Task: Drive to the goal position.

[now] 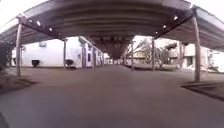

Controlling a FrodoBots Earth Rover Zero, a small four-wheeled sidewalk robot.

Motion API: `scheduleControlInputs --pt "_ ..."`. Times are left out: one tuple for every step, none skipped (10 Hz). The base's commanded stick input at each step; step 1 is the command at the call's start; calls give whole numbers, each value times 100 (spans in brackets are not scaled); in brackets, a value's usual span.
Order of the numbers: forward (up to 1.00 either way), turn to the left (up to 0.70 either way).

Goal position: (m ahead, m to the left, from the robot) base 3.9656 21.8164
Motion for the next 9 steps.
scheduleControlInputs --pt "85 0" --pt "85 0" --pt "85 0" --pt "85 0" --pt "85 0" --pt "85 0" --pt "85 0" --pt "85 0" --pt "85 0"
